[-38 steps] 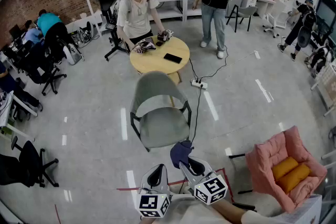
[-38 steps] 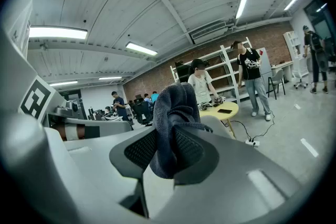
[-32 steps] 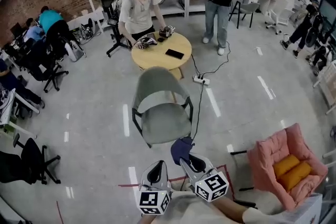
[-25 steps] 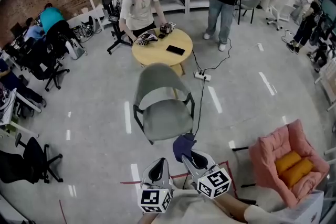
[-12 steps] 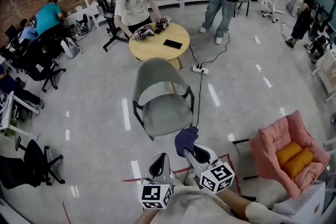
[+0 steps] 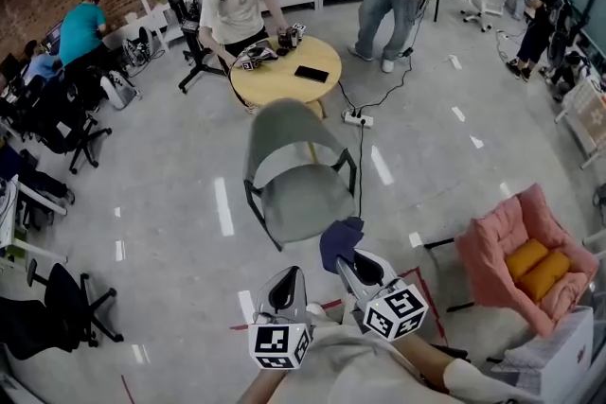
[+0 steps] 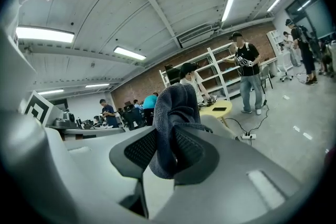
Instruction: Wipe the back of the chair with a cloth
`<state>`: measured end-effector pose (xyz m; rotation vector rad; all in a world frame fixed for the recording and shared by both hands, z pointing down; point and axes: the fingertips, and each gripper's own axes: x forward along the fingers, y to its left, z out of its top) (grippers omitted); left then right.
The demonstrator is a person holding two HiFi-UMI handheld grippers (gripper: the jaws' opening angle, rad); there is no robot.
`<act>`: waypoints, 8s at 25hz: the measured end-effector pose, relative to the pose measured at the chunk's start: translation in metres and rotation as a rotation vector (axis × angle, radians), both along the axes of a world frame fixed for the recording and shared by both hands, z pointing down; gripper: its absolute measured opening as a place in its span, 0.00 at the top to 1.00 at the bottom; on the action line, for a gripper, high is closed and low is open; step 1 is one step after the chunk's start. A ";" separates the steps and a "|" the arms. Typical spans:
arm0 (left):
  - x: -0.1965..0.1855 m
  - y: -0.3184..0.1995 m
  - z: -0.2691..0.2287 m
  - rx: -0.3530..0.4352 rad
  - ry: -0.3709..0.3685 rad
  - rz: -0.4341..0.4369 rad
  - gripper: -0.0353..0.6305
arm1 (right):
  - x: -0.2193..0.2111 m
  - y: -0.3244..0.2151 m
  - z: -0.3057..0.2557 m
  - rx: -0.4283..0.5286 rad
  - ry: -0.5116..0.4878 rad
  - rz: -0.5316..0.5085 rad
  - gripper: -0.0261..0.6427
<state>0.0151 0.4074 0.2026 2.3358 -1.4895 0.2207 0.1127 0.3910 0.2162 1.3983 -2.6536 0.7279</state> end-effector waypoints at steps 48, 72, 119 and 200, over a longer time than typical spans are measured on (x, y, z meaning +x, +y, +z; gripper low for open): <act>0.003 -0.366 0.063 -0.097 -0.036 -0.085 0.95 | 0.005 -0.371 0.070 -0.037 0.110 -0.077 0.80; -0.020 -0.422 0.174 -0.107 -0.040 -0.087 0.95 | -0.022 -0.446 0.197 -0.053 0.263 0.020 0.80; -0.044 -0.498 0.280 -0.206 -0.022 -0.113 0.95 | -0.026 -0.570 0.327 -0.042 0.410 0.121 0.80; -0.167 -0.430 0.316 -0.236 -0.005 -0.238 0.95 | -0.264 -0.452 0.379 0.016 0.351 -0.654 0.80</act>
